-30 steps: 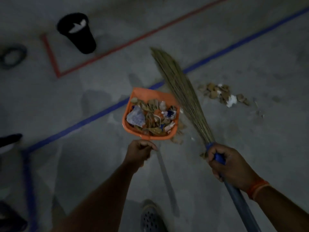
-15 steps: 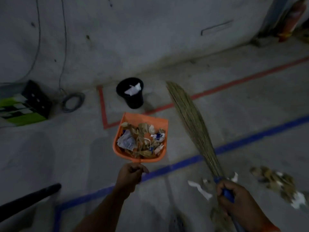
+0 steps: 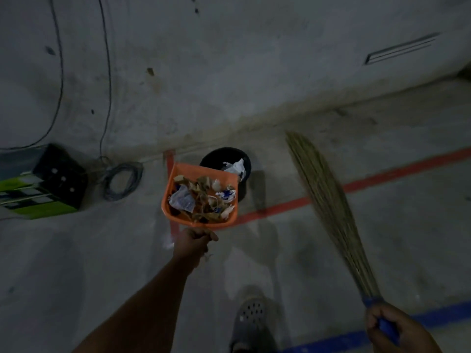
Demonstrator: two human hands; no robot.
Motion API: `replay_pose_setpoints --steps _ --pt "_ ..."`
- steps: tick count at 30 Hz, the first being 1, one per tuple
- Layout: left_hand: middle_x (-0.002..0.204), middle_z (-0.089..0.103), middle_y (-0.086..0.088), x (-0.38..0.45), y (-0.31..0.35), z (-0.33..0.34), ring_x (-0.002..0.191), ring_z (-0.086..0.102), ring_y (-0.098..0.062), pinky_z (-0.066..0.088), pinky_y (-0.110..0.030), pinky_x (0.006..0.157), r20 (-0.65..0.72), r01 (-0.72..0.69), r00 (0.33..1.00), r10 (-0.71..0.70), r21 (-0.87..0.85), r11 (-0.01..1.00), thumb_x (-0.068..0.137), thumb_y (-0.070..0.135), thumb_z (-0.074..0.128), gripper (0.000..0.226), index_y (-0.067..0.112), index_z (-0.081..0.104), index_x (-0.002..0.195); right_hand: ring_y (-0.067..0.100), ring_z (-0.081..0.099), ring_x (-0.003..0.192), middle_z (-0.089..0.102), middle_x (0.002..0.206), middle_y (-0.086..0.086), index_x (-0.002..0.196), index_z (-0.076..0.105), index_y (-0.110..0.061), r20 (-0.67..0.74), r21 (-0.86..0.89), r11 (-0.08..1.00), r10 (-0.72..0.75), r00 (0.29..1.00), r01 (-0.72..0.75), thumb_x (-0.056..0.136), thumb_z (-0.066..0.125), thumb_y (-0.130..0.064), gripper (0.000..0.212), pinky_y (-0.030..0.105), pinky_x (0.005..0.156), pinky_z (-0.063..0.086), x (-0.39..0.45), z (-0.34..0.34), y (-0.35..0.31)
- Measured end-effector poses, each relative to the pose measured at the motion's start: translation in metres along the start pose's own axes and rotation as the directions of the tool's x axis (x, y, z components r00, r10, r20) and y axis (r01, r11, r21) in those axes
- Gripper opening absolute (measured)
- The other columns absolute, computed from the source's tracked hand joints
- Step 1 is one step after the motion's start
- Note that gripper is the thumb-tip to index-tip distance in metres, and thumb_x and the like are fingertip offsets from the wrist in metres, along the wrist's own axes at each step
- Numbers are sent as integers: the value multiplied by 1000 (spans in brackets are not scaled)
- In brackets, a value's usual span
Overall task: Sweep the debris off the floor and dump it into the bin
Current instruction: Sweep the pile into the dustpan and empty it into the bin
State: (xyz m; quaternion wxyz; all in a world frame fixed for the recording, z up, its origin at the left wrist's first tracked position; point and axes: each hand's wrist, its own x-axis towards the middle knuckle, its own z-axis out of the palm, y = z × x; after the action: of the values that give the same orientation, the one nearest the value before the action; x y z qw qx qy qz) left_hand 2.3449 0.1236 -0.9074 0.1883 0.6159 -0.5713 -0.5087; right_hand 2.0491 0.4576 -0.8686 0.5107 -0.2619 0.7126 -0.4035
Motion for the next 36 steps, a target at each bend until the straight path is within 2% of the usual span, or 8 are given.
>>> replay_pose_setpoints --steps 5,9,14,17,20,23,30,36 --pt "50 64 3 130 14 -6 41 53 -8 43 -23 45 -44 28 999 -17 271 962 82 -4 60 35 21 74 62 22 42 43 28 59 19 63 55 -1 216 167 986 -58 975 21 69 75 -21 29 23 43 39 123 32 -18" --pt "64 69 6 201 27 -10 64 68 -18 61 -36 65 -28 -10 999 25 464 886 78 -3 64 42 28 64 51 30 54 114 40 85 20 129 40 2 107 713 689 -288 952 129 103 1 -11 48 34 99 36 165 16 2" --pt "83 72 5 251 40 2 71 60 -8 53 -25 73 8 -37 999 42 657 753 86 6 60 33 25 69 60 26 60 72 48 75 15 95 52 8 215 511 858 -188 958 54 103 41 -23 34 38 72 52 209 34 -22" --pt "84 71 3 270 45 7 71 65 -13 58 -32 71 24 -3 1000 -18 671 742 88 9 59 23 19 73 72 14 54 52 59 58 4 72 68 -22 121 -248 965 -60 991 88 91 63 -1 30 22 59 48 205 28 -31" --pt "85 70 0 277 52 8 73 66 -15 57 -32 65 38 -14 999 -20 727 687 88 13 64 10 16 71 81 25 59 56 63 52 5 56 65 -21 -285 -270 947 95 954 -175 79 67 16 44 29 66 46 200 32 -41" --pt "79 66 -1 279 54 7 67 65 -16 55 -29 56 44 -38 999 8 749 661 90 15 63 5 15 66 86 24 47 37 56 54 21 65 65 -9 -257 -33 992 106 961 -118 81 64 11 26 30 37 28 200 44 -57" --pt "79 64 -7 276 46 5 67 68 -25 63 -43 61 -17 19 1000 -9 735 677 94 18 55 5 13 54 95 20 51 50 55 69 34 72 64 -5 -245 171 977 170 955 -130 71 82 -10 19 28 44 24 195 56 -69" --pt "79 66 -7 269 45 -4 67 69 -28 63 -47 60 -21 -8 999 34 737 676 96 28 53 11 19 55 90 19 40 46 43 74 42 69 60 -8 -282 242 967 151 947 -82 83 64 4 18 25 56 36 182 58 -76"
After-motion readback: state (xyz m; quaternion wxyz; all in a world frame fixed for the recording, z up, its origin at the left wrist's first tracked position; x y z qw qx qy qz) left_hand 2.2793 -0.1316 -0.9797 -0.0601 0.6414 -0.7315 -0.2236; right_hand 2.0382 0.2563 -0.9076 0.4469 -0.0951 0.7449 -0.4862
